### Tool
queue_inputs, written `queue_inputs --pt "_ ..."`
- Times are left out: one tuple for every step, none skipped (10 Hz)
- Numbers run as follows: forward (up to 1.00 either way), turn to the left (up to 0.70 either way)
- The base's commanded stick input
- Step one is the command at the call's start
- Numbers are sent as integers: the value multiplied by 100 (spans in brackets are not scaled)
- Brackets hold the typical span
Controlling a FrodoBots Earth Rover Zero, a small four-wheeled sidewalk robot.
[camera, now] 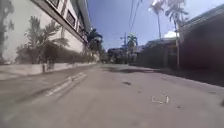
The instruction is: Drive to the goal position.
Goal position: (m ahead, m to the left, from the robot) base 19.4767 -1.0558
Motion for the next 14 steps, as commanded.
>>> queue_inputs --pt "100 1" --pt "100 0" --pt "100 -7" --pt "100 -28" --pt "100 -39" --pt "100 -39" --pt "100 -21" --pt "100 -4" --pt "100 1" --pt "100 1" --pt "100 1" --pt "100 1" --pt "100 1" --pt "100 1"
